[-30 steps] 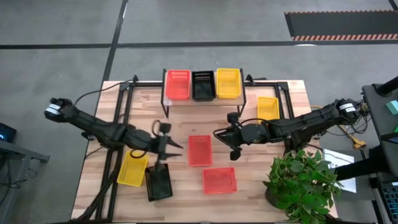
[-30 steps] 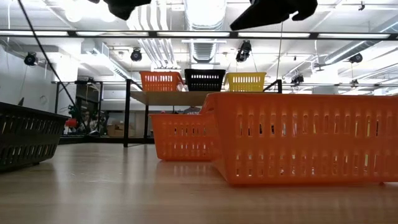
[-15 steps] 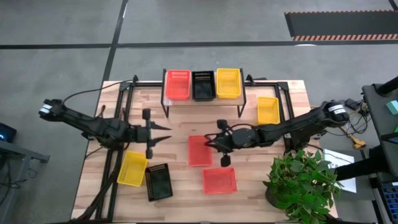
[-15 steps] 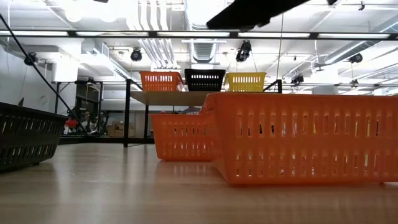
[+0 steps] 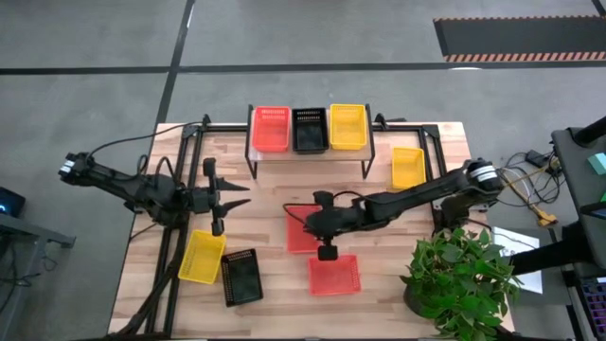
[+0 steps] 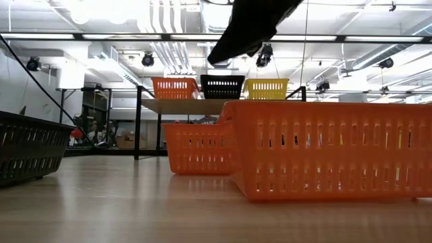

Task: Stack baskets on shelf by color
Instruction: Stack the top orange basket into the orange basket on the shelf

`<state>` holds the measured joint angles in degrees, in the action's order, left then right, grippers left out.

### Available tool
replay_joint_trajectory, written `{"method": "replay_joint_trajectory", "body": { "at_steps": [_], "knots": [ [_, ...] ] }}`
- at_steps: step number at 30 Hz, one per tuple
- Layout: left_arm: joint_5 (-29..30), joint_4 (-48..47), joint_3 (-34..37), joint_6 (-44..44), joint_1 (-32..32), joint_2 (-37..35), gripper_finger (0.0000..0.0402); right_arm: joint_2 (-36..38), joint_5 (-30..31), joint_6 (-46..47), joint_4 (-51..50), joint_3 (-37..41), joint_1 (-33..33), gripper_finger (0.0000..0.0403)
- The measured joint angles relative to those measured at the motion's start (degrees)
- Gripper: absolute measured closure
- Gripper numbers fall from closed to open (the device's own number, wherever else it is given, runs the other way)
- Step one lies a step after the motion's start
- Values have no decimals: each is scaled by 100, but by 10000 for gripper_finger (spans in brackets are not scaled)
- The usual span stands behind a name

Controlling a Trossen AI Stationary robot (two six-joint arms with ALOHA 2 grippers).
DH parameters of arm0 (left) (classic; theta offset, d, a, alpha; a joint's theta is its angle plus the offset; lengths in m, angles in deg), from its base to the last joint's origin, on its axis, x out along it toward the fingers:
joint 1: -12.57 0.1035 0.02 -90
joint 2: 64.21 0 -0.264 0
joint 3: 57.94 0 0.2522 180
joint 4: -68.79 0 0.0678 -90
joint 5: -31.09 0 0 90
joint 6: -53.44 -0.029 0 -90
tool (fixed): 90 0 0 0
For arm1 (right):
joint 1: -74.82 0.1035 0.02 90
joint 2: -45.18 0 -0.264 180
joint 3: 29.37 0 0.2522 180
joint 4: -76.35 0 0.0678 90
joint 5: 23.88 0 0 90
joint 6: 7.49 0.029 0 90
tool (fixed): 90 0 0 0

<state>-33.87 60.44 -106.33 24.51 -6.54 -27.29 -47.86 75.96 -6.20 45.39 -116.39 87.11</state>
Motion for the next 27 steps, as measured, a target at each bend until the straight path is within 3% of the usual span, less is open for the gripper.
{"method": "replay_joint_trajectory", "body": {
  "at_steps": [5,10,14,21,27],
  "knots": [
    [8,0,288,-4,0,-163,297,-633,-153,833,-1131,-866,15,309],
    [143,6,384,-61,0,-294,297,-1271,-721,1112,-1249,-1397,45,249],
    [146,11,424,-61,0,-422,297,-1694,-1008,1233,-1279,-1637,85,223],
    [146,6,487,-166,0,-642,297,-2285,-999,1682,-1394,-1892,79,226],
    [146,9,579,-162,0,-805,297,-2417,-984,1626,-1381,-1968,83,258]
  ]
}}
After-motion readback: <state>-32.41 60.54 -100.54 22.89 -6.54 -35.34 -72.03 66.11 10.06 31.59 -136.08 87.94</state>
